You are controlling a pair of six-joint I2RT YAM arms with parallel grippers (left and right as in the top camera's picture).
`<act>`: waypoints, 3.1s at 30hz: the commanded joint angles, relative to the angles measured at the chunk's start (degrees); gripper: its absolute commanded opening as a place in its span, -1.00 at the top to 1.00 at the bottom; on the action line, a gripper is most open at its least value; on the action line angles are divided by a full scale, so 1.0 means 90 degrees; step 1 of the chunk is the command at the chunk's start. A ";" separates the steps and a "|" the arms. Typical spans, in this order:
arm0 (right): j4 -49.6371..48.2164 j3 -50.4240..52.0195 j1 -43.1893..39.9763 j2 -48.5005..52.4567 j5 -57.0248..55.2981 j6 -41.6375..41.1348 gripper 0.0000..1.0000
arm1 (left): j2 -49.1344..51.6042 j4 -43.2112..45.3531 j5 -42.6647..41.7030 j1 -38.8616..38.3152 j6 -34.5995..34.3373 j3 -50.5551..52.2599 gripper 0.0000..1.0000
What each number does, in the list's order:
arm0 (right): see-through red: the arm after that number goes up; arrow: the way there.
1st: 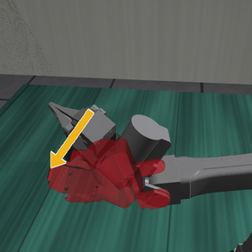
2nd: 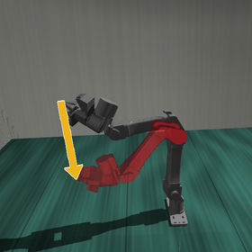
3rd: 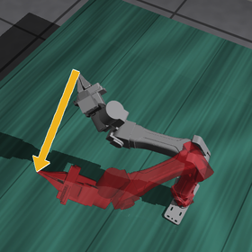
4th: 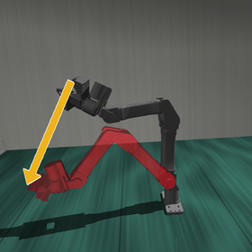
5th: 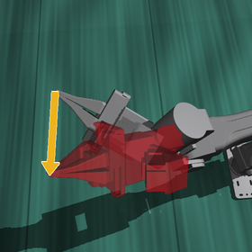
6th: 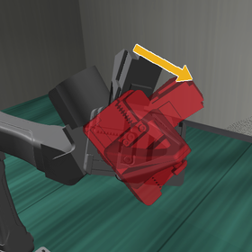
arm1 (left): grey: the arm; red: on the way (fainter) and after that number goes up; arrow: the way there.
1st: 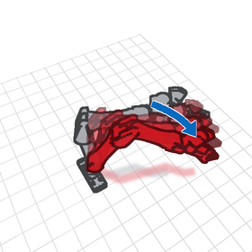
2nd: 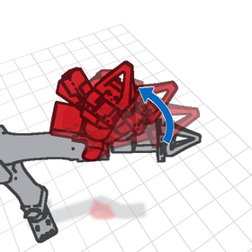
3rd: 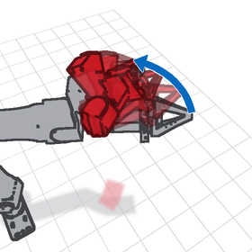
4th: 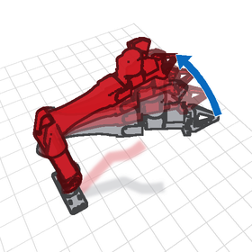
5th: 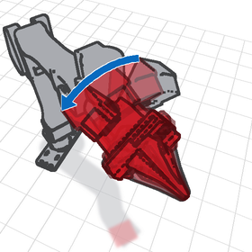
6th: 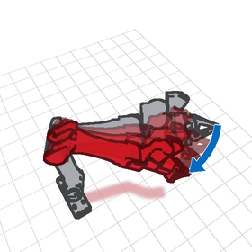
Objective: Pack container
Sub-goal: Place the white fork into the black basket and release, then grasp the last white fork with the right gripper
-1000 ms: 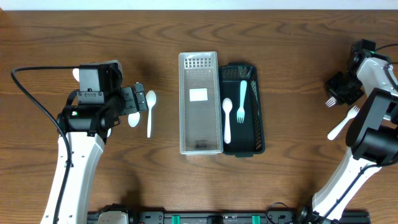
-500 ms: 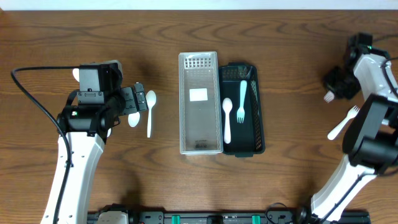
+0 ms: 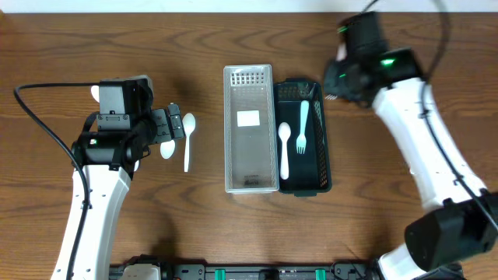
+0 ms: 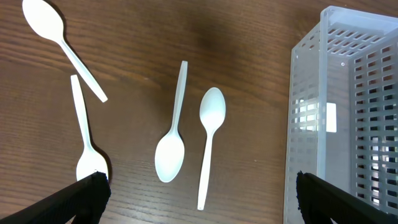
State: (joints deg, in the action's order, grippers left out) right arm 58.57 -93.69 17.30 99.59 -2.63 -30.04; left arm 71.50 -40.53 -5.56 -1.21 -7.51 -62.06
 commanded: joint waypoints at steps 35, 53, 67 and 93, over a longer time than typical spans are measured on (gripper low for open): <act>0.0085 -0.0228 -0.0845 -0.0527 -0.0459 -0.0551 -0.26 | -0.0044 -0.0097 0.0075 0.0032 -0.0007 -0.0131 -0.96; 0.0449 0.0228 -0.4923 0.1090 -0.0155 0.0109 -0.51 | -0.0044 -0.0143 0.0075 0.0032 -0.0007 -0.0131 -0.96; 0.0192 0.0228 -0.5236 0.2681 -0.0153 0.0471 -0.54 | -0.0044 -0.0138 0.0075 0.0032 -0.0007 -0.0131 -0.96; -0.0945 0.1484 -0.5236 0.2725 -0.0153 0.0855 -0.37 | -0.0044 -0.0136 0.0075 0.0032 -0.0010 -0.0131 -0.96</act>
State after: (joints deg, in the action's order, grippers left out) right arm 49.17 -83.57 -29.45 120.88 -2.24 -23.42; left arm 71.50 -41.74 -5.56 -1.21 -7.51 -62.06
